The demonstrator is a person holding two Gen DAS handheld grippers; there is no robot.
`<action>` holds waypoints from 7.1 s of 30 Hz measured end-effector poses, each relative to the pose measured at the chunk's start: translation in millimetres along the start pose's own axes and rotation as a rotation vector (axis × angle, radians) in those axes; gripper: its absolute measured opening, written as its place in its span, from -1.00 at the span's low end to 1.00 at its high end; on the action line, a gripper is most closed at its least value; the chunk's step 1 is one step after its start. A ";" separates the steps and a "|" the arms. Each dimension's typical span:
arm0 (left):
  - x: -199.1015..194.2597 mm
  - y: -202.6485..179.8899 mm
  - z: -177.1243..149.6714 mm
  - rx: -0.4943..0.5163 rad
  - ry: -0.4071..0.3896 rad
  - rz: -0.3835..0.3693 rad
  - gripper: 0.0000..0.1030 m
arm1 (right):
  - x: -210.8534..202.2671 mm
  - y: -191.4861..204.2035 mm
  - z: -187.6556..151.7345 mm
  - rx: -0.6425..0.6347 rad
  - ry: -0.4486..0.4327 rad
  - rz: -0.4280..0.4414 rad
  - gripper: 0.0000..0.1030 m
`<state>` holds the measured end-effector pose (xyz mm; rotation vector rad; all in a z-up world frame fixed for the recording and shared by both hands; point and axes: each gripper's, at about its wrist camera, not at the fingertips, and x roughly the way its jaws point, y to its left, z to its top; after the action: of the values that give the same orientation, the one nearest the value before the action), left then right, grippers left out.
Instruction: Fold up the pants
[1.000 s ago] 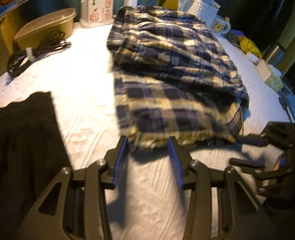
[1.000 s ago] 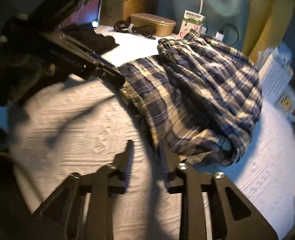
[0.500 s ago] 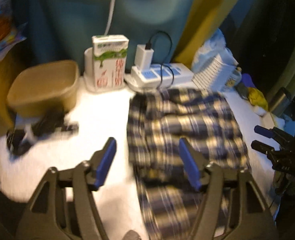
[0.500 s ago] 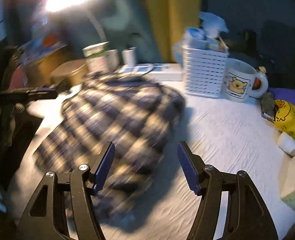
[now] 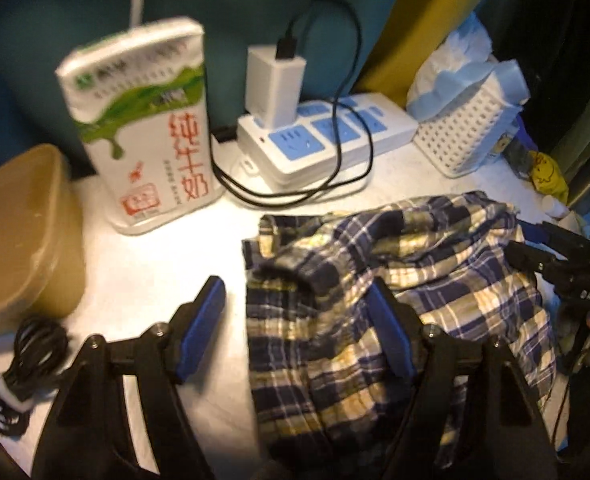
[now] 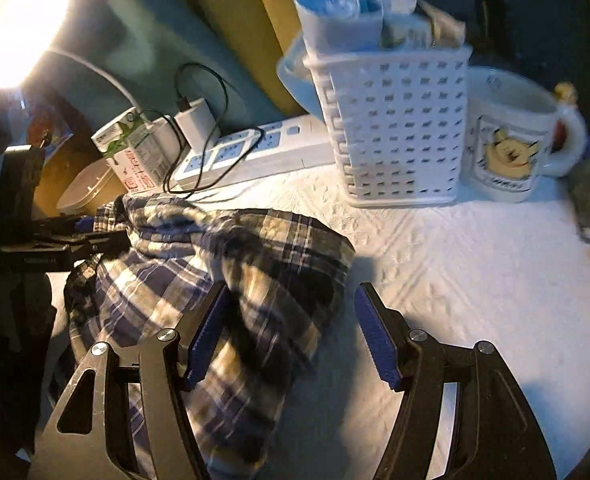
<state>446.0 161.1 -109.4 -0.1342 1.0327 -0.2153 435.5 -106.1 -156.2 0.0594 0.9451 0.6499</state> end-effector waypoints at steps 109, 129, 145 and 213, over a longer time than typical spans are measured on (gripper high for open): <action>-237.1 5.9 -227.5 -0.247 -0.508 0.318 0.74 | -121.4 208.3 -66.5 -0.349 -0.162 -0.070 0.54; -265.5 -168.1 -260.8 -0.055 -0.686 0.334 0.74 | -323.0 158.5 -150.5 -0.310 -0.480 -0.231 0.54; -302.0 -167.0 -281.6 -0.092 -0.768 0.334 0.74 | -344.3 165.6 -163.1 -0.314 -0.518 -0.233 0.54; -309.9 -158.9 -288.0 -0.088 -0.779 0.330 0.74 | -336.8 173.4 -169.2 -0.314 -0.512 -0.237 0.54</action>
<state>26.5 78.6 37.1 -0.1112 0.2762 0.1802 81.9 -186.6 45.3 -0.1576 0.3435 0.5203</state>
